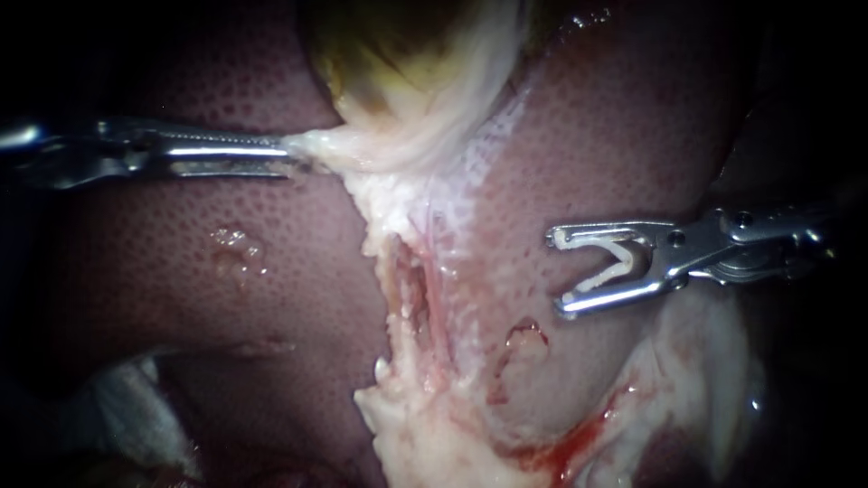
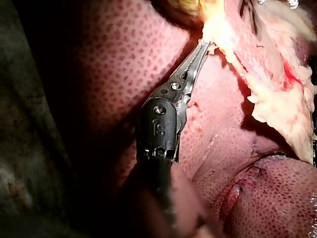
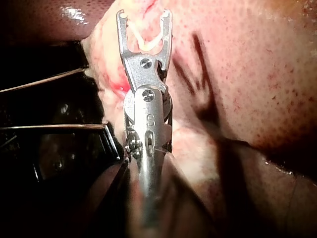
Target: Grabbing gallbladder
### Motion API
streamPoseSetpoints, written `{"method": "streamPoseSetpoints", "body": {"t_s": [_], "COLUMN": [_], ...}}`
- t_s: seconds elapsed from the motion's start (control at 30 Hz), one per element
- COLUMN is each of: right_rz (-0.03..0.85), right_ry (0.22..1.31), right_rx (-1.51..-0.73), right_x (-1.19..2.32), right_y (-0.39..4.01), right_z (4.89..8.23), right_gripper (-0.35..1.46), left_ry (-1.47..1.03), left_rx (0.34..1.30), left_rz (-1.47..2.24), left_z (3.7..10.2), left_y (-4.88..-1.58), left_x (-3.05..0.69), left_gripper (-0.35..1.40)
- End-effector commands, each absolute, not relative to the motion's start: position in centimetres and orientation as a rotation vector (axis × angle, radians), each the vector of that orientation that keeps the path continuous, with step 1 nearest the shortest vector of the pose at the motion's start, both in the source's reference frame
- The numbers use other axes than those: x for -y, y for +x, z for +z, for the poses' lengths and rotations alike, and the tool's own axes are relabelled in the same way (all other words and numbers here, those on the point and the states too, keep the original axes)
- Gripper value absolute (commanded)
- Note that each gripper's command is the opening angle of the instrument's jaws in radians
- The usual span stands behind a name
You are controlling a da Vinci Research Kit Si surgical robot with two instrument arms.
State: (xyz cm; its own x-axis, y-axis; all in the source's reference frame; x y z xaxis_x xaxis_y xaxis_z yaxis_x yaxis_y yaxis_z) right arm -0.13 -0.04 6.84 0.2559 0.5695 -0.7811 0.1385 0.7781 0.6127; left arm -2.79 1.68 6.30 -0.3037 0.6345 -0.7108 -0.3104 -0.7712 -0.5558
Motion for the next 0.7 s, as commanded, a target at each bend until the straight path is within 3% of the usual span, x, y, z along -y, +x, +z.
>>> {"method": "streamPoseSetpoints", "body": {"t_s": [0.03,0.7], "right_rz": [0.323,0.323], "right_ry": [0.657,0.657], "right_rx": [-1.301,-1.301], "right_x": [0.04,0.04], "right_y": [-0.13,-0.13], "right_z": [6.85,6.85], "right_gripper": [0.5,0.5], "left_ry": [-1.344,-1.348], "left_rx": [0.427,0.407], "left_rz": [2.099,2.096], "left_z": [6.29,6.19], "left_y": [-2.77,-2.67], "left_x": [-1.7,-1.84], "left_gripper": [-0.35,-0.35]}}
